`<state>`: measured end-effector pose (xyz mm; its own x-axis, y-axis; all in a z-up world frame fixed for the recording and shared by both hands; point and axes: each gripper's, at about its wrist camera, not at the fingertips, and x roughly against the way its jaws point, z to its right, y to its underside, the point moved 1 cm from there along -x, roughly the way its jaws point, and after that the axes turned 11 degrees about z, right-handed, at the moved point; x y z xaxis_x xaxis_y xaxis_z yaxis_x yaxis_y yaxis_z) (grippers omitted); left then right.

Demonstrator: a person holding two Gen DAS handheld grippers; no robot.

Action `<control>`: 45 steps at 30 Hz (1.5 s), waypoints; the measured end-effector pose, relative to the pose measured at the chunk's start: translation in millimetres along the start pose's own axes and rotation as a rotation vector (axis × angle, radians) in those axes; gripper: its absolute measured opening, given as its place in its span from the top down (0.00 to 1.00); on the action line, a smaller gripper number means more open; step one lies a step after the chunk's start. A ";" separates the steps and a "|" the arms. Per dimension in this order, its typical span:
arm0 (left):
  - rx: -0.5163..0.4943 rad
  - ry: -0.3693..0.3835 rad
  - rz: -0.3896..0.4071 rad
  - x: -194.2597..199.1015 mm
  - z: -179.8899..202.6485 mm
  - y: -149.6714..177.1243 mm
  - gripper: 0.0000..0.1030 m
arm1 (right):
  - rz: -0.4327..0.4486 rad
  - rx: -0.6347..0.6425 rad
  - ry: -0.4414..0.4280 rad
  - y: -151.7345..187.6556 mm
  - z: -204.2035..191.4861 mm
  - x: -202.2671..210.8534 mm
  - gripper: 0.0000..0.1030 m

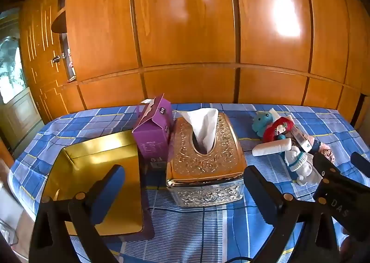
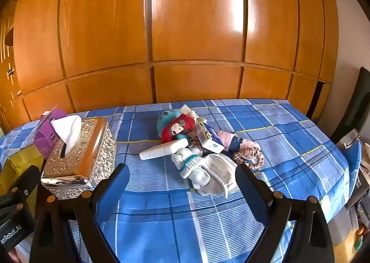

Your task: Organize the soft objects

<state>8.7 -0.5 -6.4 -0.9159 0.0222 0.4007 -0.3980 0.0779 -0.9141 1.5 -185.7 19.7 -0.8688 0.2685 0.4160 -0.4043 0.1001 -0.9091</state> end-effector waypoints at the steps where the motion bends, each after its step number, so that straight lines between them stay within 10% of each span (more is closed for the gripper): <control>1: -0.004 0.005 -0.006 -0.6 0.5 0.5 0.00 | -0.002 0.005 0.003 1.1 1.3 0.6 0.08; 45: 0.040 -0.030 -0.026 2.6 -24.8 5.6 0.00 | 0.016 0.025 -0.033 -0.1 -14.5 1.7 0.08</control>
<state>5.3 24.7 -8.8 -0.9060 -0.0090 0.4232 -0.4232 0.0384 -0.9052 4.2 -171.4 20.2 -0.8842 0.2379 0.4019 -0.3967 0.0718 -0.9151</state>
